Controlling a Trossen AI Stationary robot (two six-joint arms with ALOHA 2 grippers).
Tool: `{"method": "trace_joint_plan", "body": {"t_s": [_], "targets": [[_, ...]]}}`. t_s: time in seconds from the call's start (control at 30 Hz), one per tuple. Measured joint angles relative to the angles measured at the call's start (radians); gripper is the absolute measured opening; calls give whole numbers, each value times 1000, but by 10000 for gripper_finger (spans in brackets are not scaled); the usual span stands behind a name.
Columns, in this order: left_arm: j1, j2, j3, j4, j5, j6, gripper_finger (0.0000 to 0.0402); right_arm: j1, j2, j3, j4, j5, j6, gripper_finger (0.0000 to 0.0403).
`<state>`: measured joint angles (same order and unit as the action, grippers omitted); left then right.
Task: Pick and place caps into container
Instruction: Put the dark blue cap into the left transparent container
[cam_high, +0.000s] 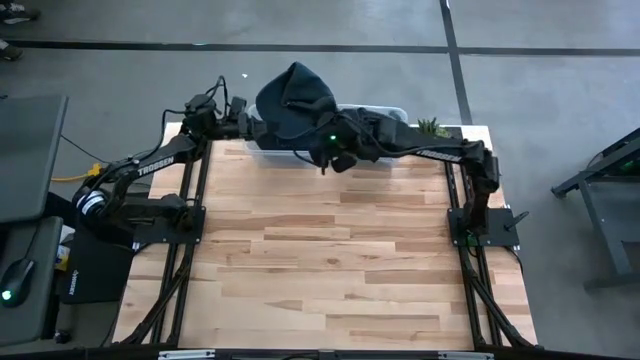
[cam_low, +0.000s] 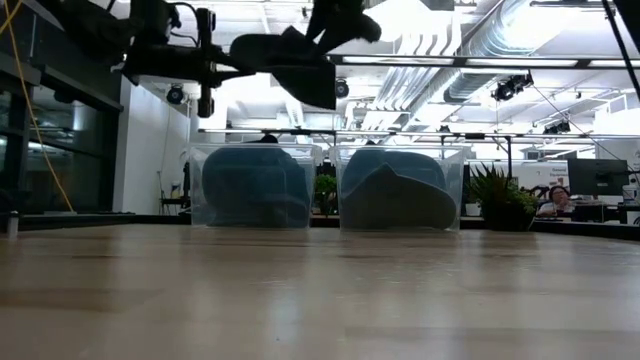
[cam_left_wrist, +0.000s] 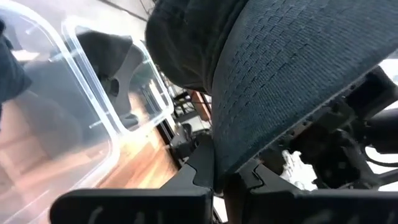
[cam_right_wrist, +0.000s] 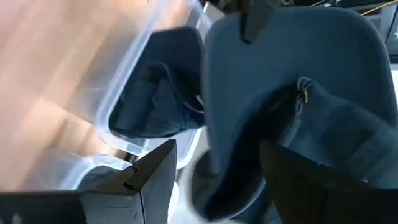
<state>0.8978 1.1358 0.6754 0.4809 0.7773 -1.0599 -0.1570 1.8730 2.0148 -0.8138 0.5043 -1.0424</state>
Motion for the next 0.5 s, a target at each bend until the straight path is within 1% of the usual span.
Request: {"method": "trace_joint_plan", "body": {"t_s": [0.03, 0.13, 0.3, 0.4, 0.5], "targets": [[0, 3, 0, 1, 5, 0, 3, -1, 13, 0, 6, 10, -12, 224], [0, 4, 0, 11, 7, 1, 3, -8, 35, 0, 9, -7, -11, 224], [-1, 3, 0, 70, 55, -22, 3, -13, 61, 0, 43, 63, -8, 220], [0, 4, 0, 70, 72, -31, 3, -19, 62, 0, 79, 55, -5, 198], [-2, 3, 0, 71, 103, -32, 2, -23, 61, 0, 102, 92, -17, 162]]}}
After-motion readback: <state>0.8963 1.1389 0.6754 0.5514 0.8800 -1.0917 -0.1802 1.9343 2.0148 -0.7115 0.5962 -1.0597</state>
